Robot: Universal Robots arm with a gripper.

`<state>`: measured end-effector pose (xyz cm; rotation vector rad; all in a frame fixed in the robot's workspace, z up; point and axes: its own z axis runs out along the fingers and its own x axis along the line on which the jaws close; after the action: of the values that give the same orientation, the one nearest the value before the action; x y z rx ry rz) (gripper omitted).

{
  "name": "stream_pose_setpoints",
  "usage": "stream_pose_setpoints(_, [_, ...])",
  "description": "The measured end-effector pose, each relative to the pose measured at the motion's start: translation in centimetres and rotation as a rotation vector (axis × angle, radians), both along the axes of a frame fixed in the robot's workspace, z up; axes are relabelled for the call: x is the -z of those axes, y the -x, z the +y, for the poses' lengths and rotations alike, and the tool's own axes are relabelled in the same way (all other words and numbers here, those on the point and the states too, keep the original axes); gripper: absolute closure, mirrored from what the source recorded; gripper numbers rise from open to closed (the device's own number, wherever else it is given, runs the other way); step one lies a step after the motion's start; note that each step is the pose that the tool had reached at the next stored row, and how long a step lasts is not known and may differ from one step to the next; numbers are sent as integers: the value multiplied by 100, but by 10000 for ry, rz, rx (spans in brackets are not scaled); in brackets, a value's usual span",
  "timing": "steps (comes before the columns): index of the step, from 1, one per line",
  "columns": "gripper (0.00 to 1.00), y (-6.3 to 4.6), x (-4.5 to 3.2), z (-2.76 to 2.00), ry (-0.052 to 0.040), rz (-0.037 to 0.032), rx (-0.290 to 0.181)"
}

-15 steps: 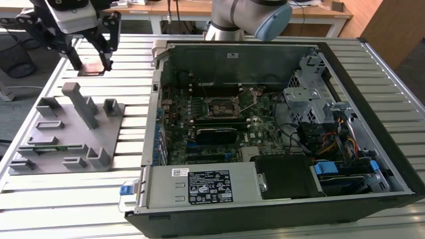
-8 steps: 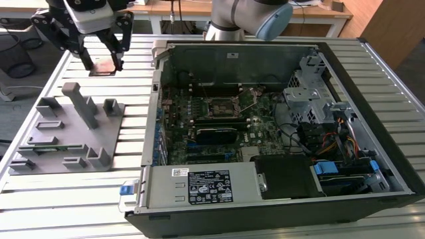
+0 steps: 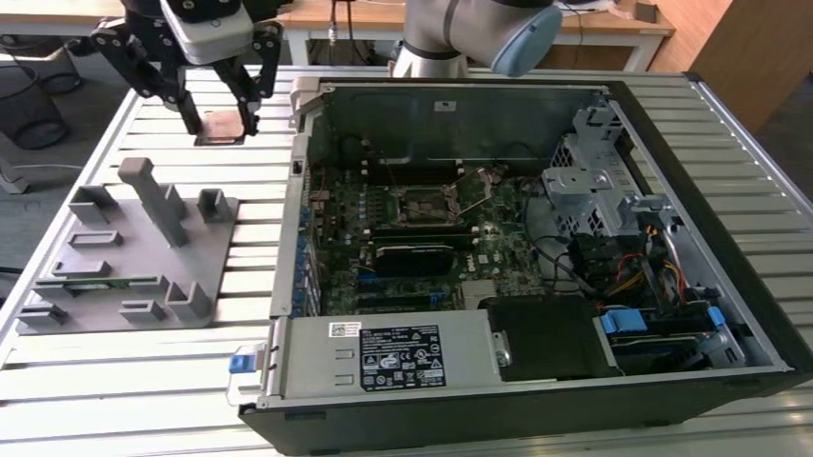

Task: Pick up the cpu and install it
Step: 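Pick up the cpu and move it towards the insertion slot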

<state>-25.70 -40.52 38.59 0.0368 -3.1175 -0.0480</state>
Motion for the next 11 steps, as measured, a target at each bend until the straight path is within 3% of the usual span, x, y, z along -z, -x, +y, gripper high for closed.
stream_pose_setpoints(11, [46, -305, 0, 0, 0, 3, 1])
